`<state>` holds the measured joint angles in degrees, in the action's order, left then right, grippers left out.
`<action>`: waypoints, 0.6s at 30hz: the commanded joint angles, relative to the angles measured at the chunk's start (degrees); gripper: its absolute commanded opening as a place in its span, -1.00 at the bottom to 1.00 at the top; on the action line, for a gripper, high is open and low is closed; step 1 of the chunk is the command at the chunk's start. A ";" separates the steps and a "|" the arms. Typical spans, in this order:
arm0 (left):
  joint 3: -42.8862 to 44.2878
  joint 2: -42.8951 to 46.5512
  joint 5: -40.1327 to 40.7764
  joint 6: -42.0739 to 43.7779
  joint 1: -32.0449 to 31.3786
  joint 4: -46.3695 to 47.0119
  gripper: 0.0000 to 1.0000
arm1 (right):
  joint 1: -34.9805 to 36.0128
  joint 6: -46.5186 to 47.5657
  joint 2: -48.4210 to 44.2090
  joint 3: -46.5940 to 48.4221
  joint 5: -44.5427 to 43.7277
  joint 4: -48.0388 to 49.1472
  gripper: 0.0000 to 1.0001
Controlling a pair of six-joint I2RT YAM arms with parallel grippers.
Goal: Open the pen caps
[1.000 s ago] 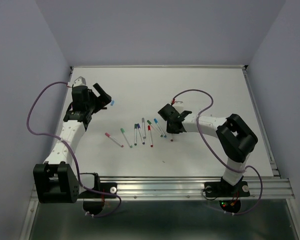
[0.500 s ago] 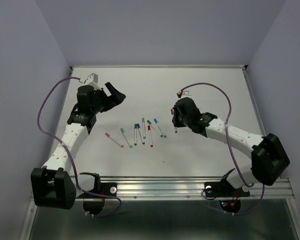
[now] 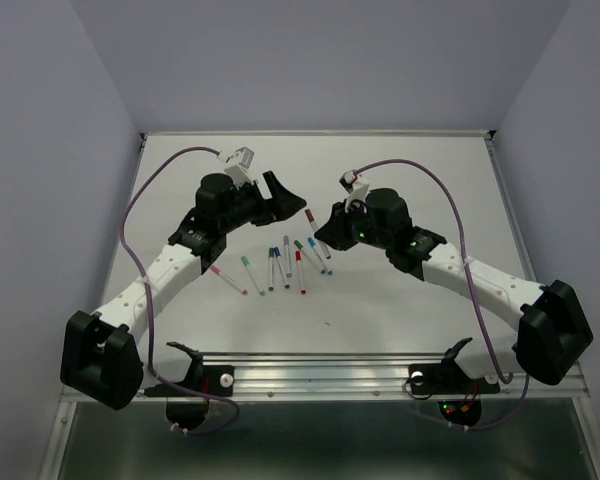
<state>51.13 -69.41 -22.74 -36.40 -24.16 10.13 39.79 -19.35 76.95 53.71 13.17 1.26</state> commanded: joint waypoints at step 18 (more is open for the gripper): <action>1.51 -6.79 -1.78 -5.96 -4.84 9.91 0.11 | 0.20 -1.30 1.01 3.85 4.06 6.57 -0.99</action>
<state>51.13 -76.05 -23.20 -41.54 -28.45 15.81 39.79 -20.34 77.32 54.17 17.54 4.43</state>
